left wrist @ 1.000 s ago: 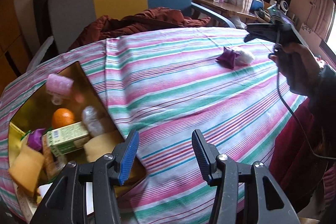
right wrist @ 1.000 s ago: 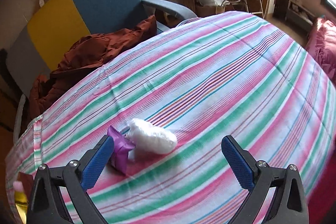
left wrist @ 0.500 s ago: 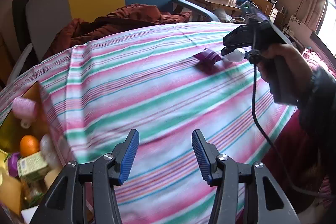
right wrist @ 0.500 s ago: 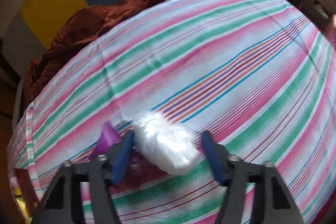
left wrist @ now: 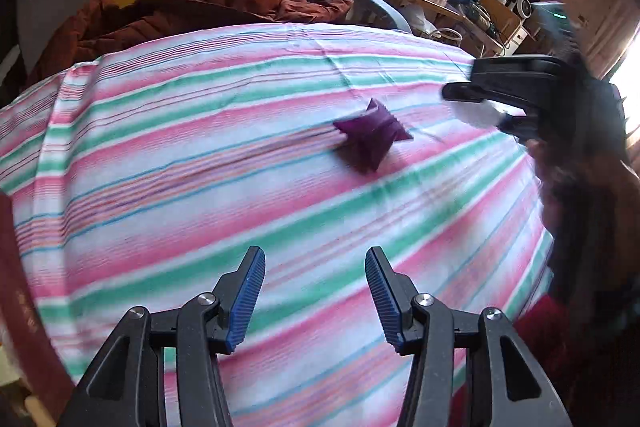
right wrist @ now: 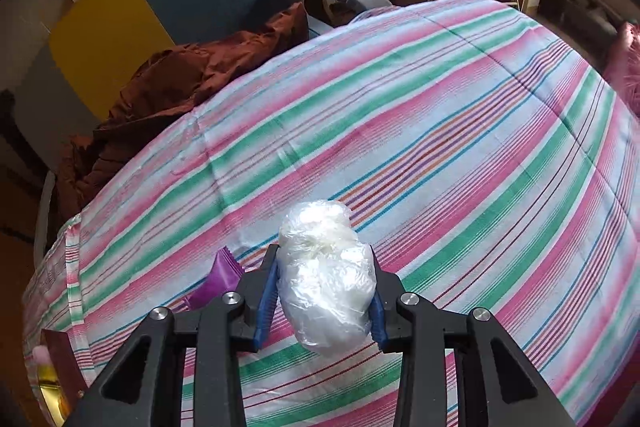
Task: Organize objects
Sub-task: 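Grasp the white plastic bag with the right gripper and lift, then grasp the purple packet with the left gripper and lift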
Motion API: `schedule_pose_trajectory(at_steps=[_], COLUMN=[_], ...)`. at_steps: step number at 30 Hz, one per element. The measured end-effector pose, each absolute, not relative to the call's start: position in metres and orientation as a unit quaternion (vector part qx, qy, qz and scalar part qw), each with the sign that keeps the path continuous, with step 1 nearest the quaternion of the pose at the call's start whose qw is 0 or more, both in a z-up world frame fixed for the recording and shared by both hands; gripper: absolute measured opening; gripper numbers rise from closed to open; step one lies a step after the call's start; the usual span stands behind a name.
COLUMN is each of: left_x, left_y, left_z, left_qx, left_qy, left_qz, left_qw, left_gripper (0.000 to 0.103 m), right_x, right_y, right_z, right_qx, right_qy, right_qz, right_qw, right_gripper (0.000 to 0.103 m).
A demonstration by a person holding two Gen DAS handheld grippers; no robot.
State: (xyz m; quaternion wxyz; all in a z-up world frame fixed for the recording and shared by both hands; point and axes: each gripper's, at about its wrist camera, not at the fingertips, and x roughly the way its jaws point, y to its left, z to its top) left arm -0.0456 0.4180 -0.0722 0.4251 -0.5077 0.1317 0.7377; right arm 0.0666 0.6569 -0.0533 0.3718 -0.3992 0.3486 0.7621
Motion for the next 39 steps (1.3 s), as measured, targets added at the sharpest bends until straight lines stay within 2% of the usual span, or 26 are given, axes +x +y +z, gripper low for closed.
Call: schedule_pose_trajectory(at_steps=[4, 8, 14, 21, 22, 23, 30, 39], left_x=[-0.047, -0.046, -0.041, -0.046, -0.048, -0.051, -0.058, -0.030], left_y=[0.448, 0.485, 0.529, 0.563, 0.566, 0.568, 0.535, 0.411], left_z=[-0.070, -0.071, -0.080, -0.098, -0.102, -0.105, -0.107, -0.100], left_qx=[-0.474, -0.437, -0.388, -0.381, -0.385, -0.391, -0.426, -0.446], left_qy=[0.163, 0.215, 0.294, 0.330, 0.330, 0.327, 0.262, 0.198], left_qz=[0.750, 0.738, 0.720, 0.700, 0.699, 0.697, 0.718, 0.782], left_qw=[0.433, 0.466, 0.494, 0.505, 0.504, 0.504, 0.484, 0.387], left_gripper=[0.053, 0.064, 0.065, 0.065, 0.060, 0.041, 0.038, 0.038], right_x=[0.078, 0.090, 0.090, 0.089, 0.088, 0.089, 0.079, 0.048], right_y=[0.661, 0.667, 0.667, 0.664, 0.665, 0.665, 0.664, 0.642], right_z=[-0.035, -0.028, -0.022, -0.023, -0.023, -0.023, -0.034, -0.053], right_qx=[-0.358, -0.334, -0.319, -0.322, -0.322, -0.323, -0.355, -0.426], right_qy=[0.354, 0.375, 0.379, 0.376, 0.376, 0.376, 0.363, 0.319], right_qz=[0.775, 0.777, 0.784, 0.790, 0.790, 0.790, 0.787, 0.800], right_qw=[0.382, 0.379, 0.373, 0.362, 0.361, 0.360, 0.351, 0.278], right_gripper=[0.038, 0.038, 0.038, 0.038, 0.038, 0.038, 0.038, 0.038])
